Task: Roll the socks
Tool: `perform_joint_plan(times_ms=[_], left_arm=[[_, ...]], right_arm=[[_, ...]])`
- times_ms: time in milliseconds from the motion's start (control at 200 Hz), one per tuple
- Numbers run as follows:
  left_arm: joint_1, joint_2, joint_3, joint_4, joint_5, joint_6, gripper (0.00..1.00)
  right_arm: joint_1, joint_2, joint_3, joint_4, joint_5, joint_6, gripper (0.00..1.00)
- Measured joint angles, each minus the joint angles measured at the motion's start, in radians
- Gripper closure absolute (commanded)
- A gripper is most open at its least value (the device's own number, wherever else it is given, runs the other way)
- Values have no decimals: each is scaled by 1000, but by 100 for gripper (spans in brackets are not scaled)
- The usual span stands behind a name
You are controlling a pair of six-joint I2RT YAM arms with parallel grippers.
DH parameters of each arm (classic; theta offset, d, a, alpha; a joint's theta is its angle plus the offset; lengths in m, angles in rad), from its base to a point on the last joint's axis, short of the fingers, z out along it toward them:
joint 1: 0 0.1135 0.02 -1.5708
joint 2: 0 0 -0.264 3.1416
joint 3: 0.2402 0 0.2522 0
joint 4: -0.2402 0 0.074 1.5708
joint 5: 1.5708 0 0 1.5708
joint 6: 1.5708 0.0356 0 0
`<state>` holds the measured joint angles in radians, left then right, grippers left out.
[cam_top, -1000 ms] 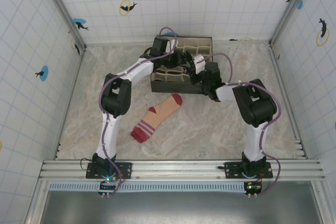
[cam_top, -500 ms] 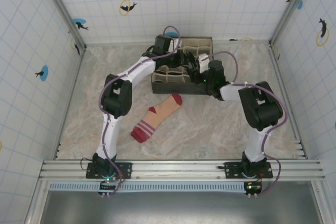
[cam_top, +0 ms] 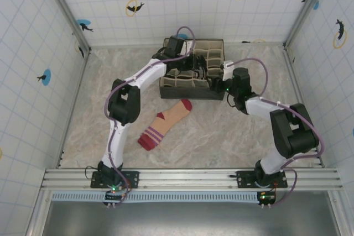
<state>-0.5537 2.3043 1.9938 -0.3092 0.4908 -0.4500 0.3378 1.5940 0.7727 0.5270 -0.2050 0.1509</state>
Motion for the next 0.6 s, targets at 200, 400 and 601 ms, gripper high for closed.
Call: perform_joint_plan(times_ms=[200,400,601], left_arm=[[-43,0,5,-27,-87,74,100],[-64,0,10,-50,-183,148,100],[-63,0,10,-58,-257,212,100]], right_arm=[[-6,-82,-70,-17,34,16,24],[-17,-152,-131,-34,55,24,24],[-24,-185,-166,-47,69,24,24]])
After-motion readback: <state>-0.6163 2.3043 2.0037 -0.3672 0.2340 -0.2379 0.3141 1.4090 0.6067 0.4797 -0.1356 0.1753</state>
